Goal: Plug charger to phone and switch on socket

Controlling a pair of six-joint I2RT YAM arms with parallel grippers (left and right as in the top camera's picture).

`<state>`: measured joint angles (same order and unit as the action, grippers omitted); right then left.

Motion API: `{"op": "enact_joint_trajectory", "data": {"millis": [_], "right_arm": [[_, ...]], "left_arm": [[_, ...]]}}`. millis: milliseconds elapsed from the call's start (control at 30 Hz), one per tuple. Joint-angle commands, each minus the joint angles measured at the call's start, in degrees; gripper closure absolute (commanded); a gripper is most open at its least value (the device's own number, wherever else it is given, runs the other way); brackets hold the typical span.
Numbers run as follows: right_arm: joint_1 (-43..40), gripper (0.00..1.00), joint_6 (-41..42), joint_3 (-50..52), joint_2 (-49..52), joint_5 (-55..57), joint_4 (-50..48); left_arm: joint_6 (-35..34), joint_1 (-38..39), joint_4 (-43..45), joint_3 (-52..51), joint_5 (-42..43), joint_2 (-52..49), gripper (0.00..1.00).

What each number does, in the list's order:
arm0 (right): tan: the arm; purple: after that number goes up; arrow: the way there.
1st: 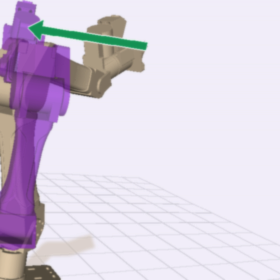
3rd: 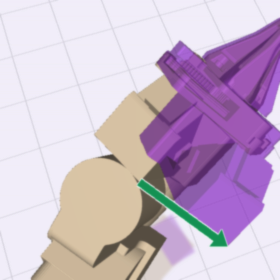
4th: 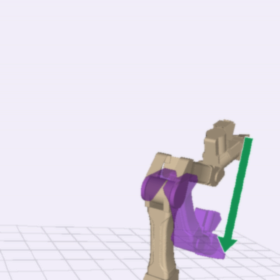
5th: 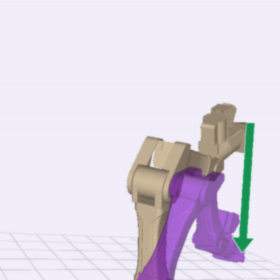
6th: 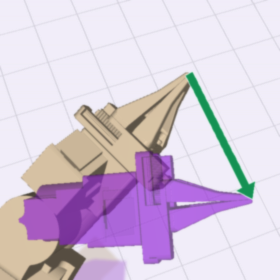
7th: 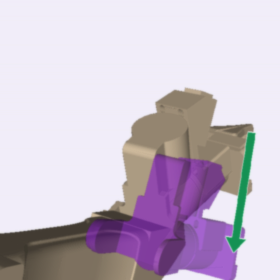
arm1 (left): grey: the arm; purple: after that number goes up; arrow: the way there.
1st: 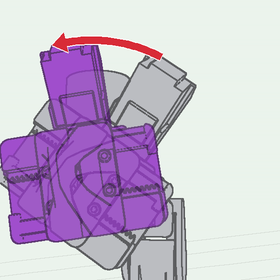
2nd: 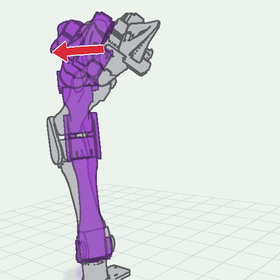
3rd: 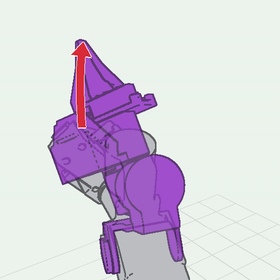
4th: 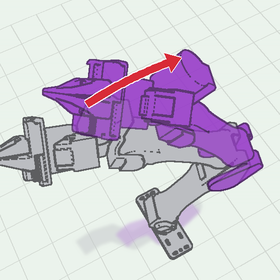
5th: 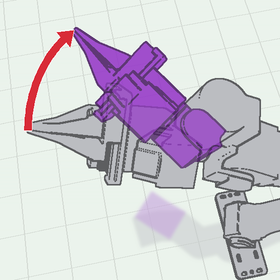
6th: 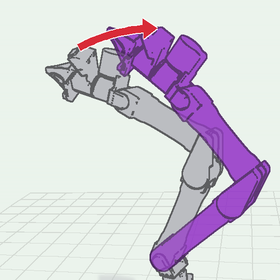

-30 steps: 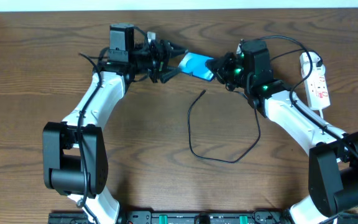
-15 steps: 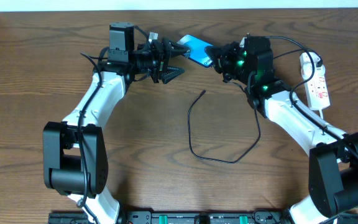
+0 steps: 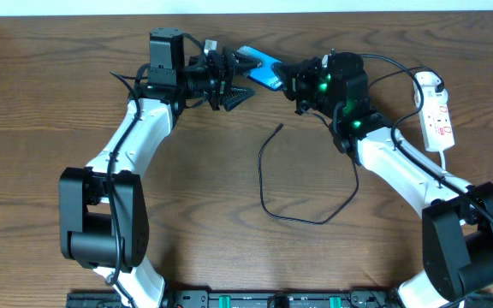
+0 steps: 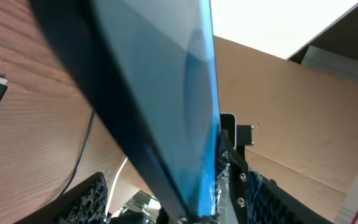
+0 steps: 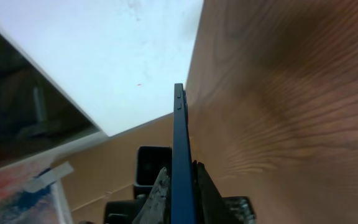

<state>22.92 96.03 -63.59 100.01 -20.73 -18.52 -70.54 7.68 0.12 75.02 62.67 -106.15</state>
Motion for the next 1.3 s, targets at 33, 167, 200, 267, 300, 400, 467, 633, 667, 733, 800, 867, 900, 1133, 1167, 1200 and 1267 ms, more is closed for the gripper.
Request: {"op": "enact_joint_trajectory", "data": {"millis": [33, 167, 200, 267, 300, 400, 467, 633, 667, 733, 800, 867, 900, 1133, 1167, 1200, 1267], "right_arm": [[1.86, 0.99, 3.17, -1.03, -2.27, 1.84, -0.74], [2.67, 0.99, 3.17, -1.03, -2.27, 2.43, -0.76], [2.75, 0.99, 3.17, -1.03, -2.27, 2.4, -0.74], [2.89, 0.99, 3.17, -1.03, -2.27, 2.4, -0.42], [2.97, 0.99, 3.19, -1.03, -2.27, 2.4, -0.37], [3.19, 0.99, 3.39, -1.03, -2.27, 2.4, -0.37], [3.34, 0.99, 3.39, -1.03, -2.27, 2.4, -0.33], [3.45, 0.99, 3.39, -1.03, -2.27, 2.4, -0.31], [3.45, 0.99, 3.39, -1.03, -2.27, 2.38, -0.31], [3.45, 0.99, 3.39, -1.03, -2.27, 2.38, -0.31], [3.45, 0.99, 3.39, -1.03, -2.27, 2.38, -0.31], [3.45, 0.99, 3.39, -1.03, -2.27, 2.4, -0.33], [3.45, 0.99, 3.39, -1.03, -2.27, 2.36, -0.33], [4.07, 0.98, 3.85, -1.03, -2.27, 2.4, -0.35], [4.13, 0.98, 3.82, -1.03, -2.27, 2.4, -0.35], [4.15, 0.98, 3.82, -1.03, -2.27, 2.4, -0.35], [4.17, 0.98, 3.82, -1.03, -2.27, 2.4, -0.33]], "left_arm": [[-1.11, 0.17, 0.22, 0.59, -1.05, 0.92, 0.32], [-2.56, 0.17, 0.22, 0.59, -2.95, 0.94, 0.37], [-3.06, 0.17, 0.24, 0.59, -3.54, 0.92, 0.39], [-3.98, 0.17, 0.22, 0.59, -4.52, 0.92, 0.41], [-4.15, 0.17, 0.22, 0.59, -5.11, 0.94, 0.43], [-4.5, 0.17, 0.22, 0.59, -6.4, 0.92, 0.47], [-5.33, 0.17, 0.22, 0.59, -6.43, 0.92, 0.51], [-7.48, 0.17, 0.24, 0.59, -6.84, 0.92, 0.64], [-7.8, 0.17, 0.24, 0.59, -6.84, 0.94, 0.66], [-7.82, 0.17, 0.24, 0.59, -6.88, 0.92, 0.72], [-7.82, 0.17, 0.24, 0.59, -6.88, 0.92, 0.76], [-7.82, 0.17, 0.24, 0.59, -7.06, 0.92, 0.81], [-7.85, 0.17, 0.24, 0.59, -7.13, 0.94, 0.87], [-9.55, 0.17, 0.24, 0.59, -7.76, 0.94, 0.93], [-9.55, 0.17, 0.22, 0.59, -7.8, 0.92, 0.93], [-9.53, 0.17, 0.22, 0.59, -7.8, 0.94, 0.93], [-9.53, 0.17, 0.22, 0.59, -7.72, 0.92, 0.93]]}}
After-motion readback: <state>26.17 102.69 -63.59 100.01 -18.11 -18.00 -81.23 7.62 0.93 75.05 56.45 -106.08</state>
